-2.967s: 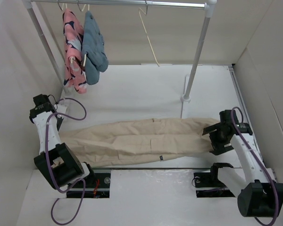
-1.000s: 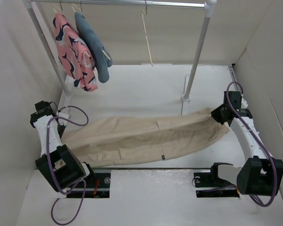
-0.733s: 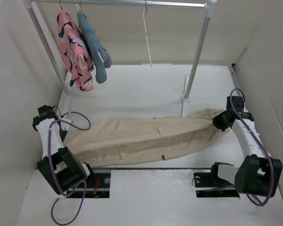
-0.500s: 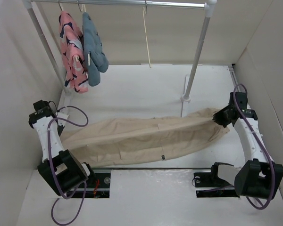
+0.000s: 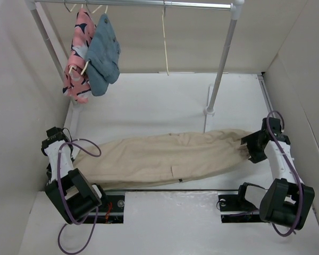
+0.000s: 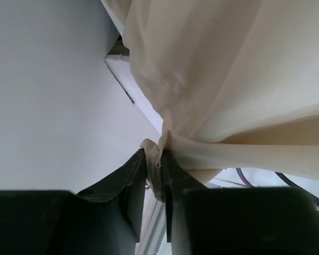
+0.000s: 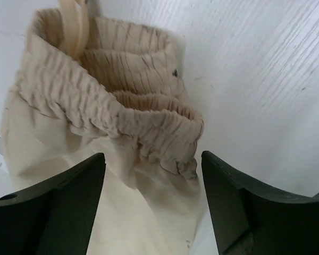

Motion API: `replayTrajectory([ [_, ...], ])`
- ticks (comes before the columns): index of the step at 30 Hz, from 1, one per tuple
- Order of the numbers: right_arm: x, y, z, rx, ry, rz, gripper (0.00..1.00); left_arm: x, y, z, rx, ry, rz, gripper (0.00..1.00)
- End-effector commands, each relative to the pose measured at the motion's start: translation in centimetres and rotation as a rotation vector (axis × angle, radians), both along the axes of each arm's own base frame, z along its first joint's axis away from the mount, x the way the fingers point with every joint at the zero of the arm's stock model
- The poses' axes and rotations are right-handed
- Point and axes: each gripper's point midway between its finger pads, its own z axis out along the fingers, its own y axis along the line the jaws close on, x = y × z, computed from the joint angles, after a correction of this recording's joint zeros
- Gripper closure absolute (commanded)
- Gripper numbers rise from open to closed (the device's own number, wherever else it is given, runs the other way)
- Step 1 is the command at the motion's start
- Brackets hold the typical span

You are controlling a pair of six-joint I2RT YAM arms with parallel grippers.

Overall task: Place the trousers on the hanger
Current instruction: Fold the trousers at the center of the board.

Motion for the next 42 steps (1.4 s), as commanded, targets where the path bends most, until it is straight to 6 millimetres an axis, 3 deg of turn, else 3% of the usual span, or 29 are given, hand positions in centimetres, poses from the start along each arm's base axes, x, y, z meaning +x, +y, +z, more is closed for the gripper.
replayTrajectory([
  [1,1.7,-3.0,3.1,-0.143,-0.071,-0.044,0.22,-0.9,0.4,0.5,0.022,0.054,-0.014,0.84],
  [7,3.6,-5.5,8.1,-0.305,-0.143,0.029,0.22,-0.6,0.2,0.9,0.006,0.043,-0.016,0.66],
  [12,5.7,-4.3,9.6,-0.328,-0.221,0.118,0.37,0.2,0.1,2.8,-0.016,0.006,-0.019,0.58],
  [16,7.6,0.4,8.8,-0.332,-0.226,0.298,0.46,1.2,0.2,4.8,-0.028,-0.039,-0.033,0.56],
  [17,7.9,1.3,7.6,-0.316,-0.192,0.324,0.46,1.9,0.3,5.8,-0.025,-0.075,-0.036,0.56],
  [22,8.7,2.6,3.1,-0.241,-0.066,0.365,0.56,3.7,0.4,6.9,-0.041,-0.158,-0.048,0.54],
  [23,8.8,2.6,2.2,-0.223,-0.051,0.366,0.58,4.3,0.3,6.8,-0.043,-0.188,-0.044,0.54],
  [26,9.0,3.2,-0.3,-0.167,0.007,0.395,0.61,6.4,-1.0,3.8,-0.123,-0.240,-0.041,0.54],
  [28,9.6,3.2,-1.4,-0.143,0.030,0.395,0.62,6.7,-1.8,0.4,-0.151,-0.211,-0.011,0.55],
  [32,11.1,2.6,-2.3,-0.126,0.042,0.388,0.63,8.2,-1.2,-3.2,-0.104,-0.247,0.001,0.64],
  [38,13.8,-0.8,-0.8,-0.168,-0.009,0.332,0.63,13.0,-0.2,-4.2,-0.019,-0.482,-0.002,0.69],
  [42,16.0,-2.3,0.5,-0.209,-0.067,0.379,0.63,15.8,-1.2,-4.3,-0.024,-0.614,-0.065,0.69],
])
